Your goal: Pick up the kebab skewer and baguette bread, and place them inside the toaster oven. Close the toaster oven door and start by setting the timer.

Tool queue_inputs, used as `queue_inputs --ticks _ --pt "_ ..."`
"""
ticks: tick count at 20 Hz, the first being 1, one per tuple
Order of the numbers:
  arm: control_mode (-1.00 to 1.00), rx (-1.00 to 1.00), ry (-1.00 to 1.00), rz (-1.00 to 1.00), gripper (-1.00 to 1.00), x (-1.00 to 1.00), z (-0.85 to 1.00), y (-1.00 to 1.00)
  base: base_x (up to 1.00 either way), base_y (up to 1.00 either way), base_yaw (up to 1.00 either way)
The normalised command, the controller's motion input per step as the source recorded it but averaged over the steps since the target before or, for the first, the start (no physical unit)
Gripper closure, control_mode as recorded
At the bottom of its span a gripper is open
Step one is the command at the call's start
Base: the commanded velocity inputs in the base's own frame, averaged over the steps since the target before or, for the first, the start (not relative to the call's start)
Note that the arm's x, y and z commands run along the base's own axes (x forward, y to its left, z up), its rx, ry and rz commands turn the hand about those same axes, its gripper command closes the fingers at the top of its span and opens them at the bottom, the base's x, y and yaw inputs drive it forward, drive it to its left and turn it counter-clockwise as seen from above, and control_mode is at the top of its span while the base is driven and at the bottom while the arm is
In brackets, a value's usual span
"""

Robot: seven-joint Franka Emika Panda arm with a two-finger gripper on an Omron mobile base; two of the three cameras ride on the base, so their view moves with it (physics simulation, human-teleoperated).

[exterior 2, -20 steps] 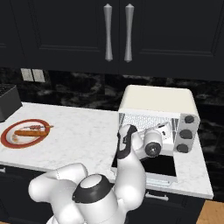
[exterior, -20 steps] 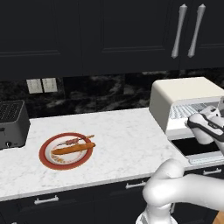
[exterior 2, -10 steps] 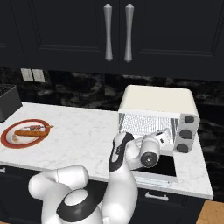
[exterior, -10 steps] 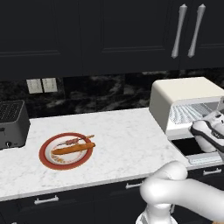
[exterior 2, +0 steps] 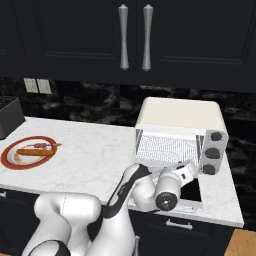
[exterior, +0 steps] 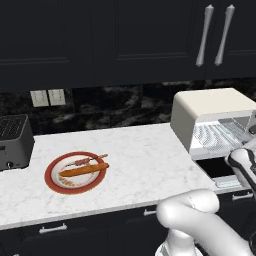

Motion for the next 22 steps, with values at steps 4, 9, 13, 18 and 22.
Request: queue_inputs --ticks 4,9,13,18,22 --pt "-1.0 0.0 0.07 0.0 1.0 -0.69 0.0 -0.17 0.0 0.0 0.0" --pt "-1.0 0.03 0.1 0.0 1.0 -0.71 0.23 -0.12 0.0 0.0 0.0" --pt "-1.0 0.02 0.1 0.0 1.0 -0.75 0.39 -0.05 0.0 0.0 0.0" --pt "-1.0 0.01 0.11 0.0 1.0 -0.71 0.77 0.03 0.0 0.0 0.0" --pt "-1.0 0.07 0.29 -0.04 1.0 -0.39 0.78 0.36 0.0 0.0 0.0"
